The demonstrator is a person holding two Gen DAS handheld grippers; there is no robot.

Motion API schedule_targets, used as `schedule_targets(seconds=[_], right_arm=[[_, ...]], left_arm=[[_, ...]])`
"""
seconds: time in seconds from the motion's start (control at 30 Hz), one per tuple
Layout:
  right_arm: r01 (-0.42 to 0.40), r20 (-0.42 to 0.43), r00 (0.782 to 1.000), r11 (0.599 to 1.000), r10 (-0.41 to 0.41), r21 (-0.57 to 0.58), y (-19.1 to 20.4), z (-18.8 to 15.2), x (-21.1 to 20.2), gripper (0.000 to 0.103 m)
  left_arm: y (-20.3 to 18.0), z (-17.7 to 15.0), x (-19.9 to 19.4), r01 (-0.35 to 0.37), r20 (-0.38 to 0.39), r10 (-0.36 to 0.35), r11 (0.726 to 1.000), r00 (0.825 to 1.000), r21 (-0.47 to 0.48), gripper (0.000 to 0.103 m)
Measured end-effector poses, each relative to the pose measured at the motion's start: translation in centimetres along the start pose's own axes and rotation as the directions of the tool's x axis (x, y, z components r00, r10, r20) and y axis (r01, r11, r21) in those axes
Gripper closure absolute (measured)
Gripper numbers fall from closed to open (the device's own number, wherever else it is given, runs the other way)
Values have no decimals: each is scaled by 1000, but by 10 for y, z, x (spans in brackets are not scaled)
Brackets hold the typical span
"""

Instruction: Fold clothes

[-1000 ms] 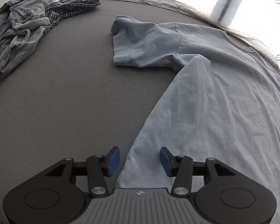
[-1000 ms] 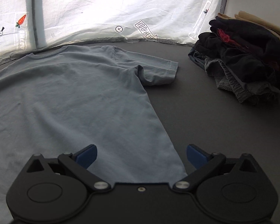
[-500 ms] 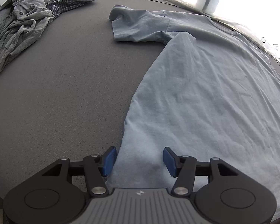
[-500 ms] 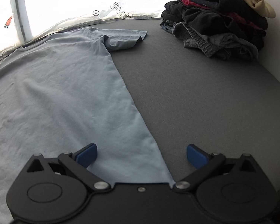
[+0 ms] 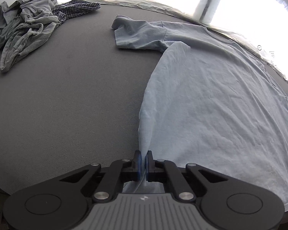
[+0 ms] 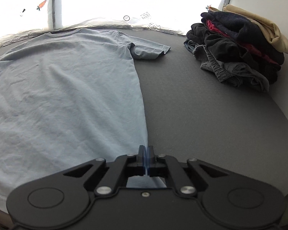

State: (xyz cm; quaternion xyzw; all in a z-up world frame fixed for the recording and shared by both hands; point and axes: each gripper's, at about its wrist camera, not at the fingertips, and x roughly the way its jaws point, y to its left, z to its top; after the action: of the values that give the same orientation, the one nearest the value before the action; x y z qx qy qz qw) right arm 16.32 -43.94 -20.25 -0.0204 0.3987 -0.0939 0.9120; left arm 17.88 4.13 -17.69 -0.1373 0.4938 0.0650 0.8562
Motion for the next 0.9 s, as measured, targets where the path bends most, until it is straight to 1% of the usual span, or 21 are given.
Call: schedule_targets(seconds=[0.07, 0.17, 0.2, 0.27, 0.3, 0.37, 0.43, 0.47, 0.5, 0.53, 0.57, 0.6, 0.63, 0.67, 0.73, 0.77, 0.83, 0.9], right_arm=[[-15, 11, 1000, 999, 15, 40, -9, 3, -11, 102], [-4, -8, 1000, 998, 4, 68, -17, -1, -17, 102], [-1, -23, 1000, 997, 3, 71, -17, -4, -15, 102], [6, -95, 996, 997, 1, 75, -14, -15, -1, 102], [13, -115, 993, 998, -7, 56, -10, -20, 4, 102], [44, -122, 991, 999, -45, -16, 1, -21, 6, 101], [57, -136, 989, 997, -65, -57, 8, -17, 8, 100], [60, -140, 988, 996, -68, -64, 9, -15, 8, 98], [56, -138, 988, 997, -63, -54, 8, -12, 9, 89], [52, -136, 989, 998, -57, -40, 5, -9, 9, 82], [52, -128, 990, 998, -54, -19, 3, -5, 8, 69], [55, -119, 991, 998, -54, 5, 0, -1, 8, 66], [57, -110, 993, 998, -53, 29, -3, 2, 7, 66], [56, -102, 994, 997, -50, 59, -5, 6, 8, 66], [54, -87, 995, 991, -44, 120, -11, 14, 11, 66], [53, -79, 996, 987, -41, 151, -13, 18, 12, 66], [48, -71, 997, 978, -35, 202, -17, 26, 18, 66], [34, -60, 998, 966, -19, 258, -18, 33, 26, 66]], left_arm=[[8, 3, -8, 20, -5, -21, 999, 1000, -49, 99], [16, -1, -4, 5, -32, -7, 997, 999, -74, 98], [16, -3, 1, -6, -49, 2, 997, 999, -75, 98], [17, -6, 10, -20, -79, 14, 997, 997, -75, 98], [17, -5, 11, -21, -81, 15, 997, 997, -71, 98], [15, -3, 13, -25, -87, 19, 998, 996, -65, 94], [14, 0, 13, -39, -88, 33, 997, 996, -65, 92], [14, 3, 14, -47, -85, 41, 997, 996, -66, 87], [14, 5, 13, -54, -76, 49, 996, 996, -66, 79], [14, 8, 12, -61, -67, 57, 996, 996, -66, 75], [14, 11, 11, -67, -56, 64, 996, 996, -65, 70], [13, 15, 9, -70, -40, 67, 996, 997, -63, 66], [12, 19, 8, -71, -28, 69, 996, 997, -62, 61], [11, 24, 6, -71, -15, 71, 996, 997, -62, 58], [7, 34, 6, -67, 8, 68, 996, 998, -64, 48], [3, 40, 8, -65, 14, 66, 996, 998, -63, 46], [-5, 52, 13, -62, 24, 64, 996, 998, -60, 38], [-16, 60, 22, -70, 18, 71, 996, 997, -52, 32]])
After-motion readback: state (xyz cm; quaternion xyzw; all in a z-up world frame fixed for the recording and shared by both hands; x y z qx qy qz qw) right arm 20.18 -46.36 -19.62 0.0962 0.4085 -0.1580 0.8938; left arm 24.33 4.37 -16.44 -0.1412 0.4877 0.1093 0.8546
